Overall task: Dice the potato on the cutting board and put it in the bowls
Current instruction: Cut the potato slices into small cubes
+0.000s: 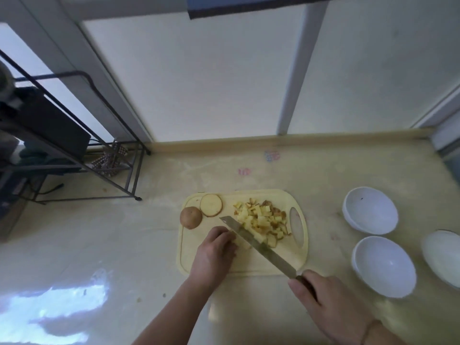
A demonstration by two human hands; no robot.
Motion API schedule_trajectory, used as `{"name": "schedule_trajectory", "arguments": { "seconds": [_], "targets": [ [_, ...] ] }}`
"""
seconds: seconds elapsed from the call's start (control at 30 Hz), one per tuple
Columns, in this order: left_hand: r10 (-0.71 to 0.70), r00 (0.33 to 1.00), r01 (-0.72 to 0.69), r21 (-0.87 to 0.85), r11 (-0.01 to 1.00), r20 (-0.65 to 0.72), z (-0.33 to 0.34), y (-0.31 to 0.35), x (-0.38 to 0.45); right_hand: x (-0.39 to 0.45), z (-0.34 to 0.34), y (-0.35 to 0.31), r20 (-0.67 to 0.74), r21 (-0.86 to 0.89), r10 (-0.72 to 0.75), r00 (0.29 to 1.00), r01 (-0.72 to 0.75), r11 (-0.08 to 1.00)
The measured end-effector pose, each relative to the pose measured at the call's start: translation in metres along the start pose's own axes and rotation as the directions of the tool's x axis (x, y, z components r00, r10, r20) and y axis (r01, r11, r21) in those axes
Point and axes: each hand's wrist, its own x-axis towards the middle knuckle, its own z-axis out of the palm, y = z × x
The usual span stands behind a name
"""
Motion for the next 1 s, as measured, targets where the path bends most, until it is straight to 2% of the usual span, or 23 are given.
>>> {"name": "schedule_trajectory", "arguments": {
  "seconds": [0.1,0.2,0.27,0.3,0.37,0.4,0.43,0.47,0.53,0.57,0.63,0.77,1.0],
  "targets": [
    [-0.152,0.987,0.145,-0.109,0.983,-0.051,0.01,0.007,0.008,-0.001,-0.013,0.005,-0.008,-0.083,0.01,1.0,-0.011,0.996],
    [-0.18,0.979,0.165,-0.147,0.975,-0.094,0.007,0.008,0.002,-0.001,-0.027,0.008,-0.014,-0.186,0.004,1.0,-0.007,0.983],
    [-0.281,0.936,0.236,-0.211,0.948,-0.212,-0.004,0.01,-0.004,0.001,-0.034,0.008,-0.016,-0.264,-0.03,0.999,0.025,0.964],
    [-0.356,0.887,0.278,-0.276,0.92,-0.294,-0.011,0.012,-0.006,0.002,-0.036,0.007,-0.012,-0.312,-0.056,0.998,0.05,0.949],
    [-0.379,0.813,0.241,-0.337,0.91,-0.443,-0.028,0.02,-0.003,0.008,-0.038,0.008,0.026,-0.401,-0.095,0.995,0.098,0.911],
    [-0.293,0.827,0.161,-0.297,0.941,-0.48,-0.035,0.025,0.0,0.01,-0.038,0.006,0.05,-0.446,-0.105,0.993,0.116,0.887],
    [-0.162,0.869,0.063,-0.22,0.973,-0.467,-0.04,0.029,0.004,0.013,-0.038,0.004,0.084,-0.488,-0.104,0.991,0.132,0.863],
    [-0.032,0.925,-0.02,-0.132,0.991,-0.379,-0.043,0.035,0.009,0.015,-0.037,0.002,0.108,-0.509,-0.114,0.987,0.154,0.847],
    [0.131,0.989,-0.126,0.066,0.99,-0.074,-0.04,0.041,0.02,0.019,-0.035,-0.004,0.148,-0.53,-0.119,0.982,0.181,0.829],
    [0.151,0.986,-0.16,0.152,0.975,0.067,-0.034,0.042,0.026,0.021,-0.034,-0.006,0.161,-0.545,-0.119,0.98,0.189,0.817],
    [0.124,0.964,-0.184,0.257,0.949,0.235,-0.023,0.045,0.033,0.026,-0.033,-0.008,0.176,-0.564,-0.126,0.976,0.205,0.8],
    [-0.045,0.956,-0.028,0.24,0.97,0.29,-0.009,0.047,0.043,0.024,-0.031,-0.01,0.194,-0.606,-0.161,0.968,0.248,0.756],
    [-0.155,0.931,0.067,0.264,0.962,0.329,-0.002,0.055,0.053,0.02,-0.027,-0.004,0.208,-0.632,-0.187,0.96,0.278,0.723]
  ]
}}
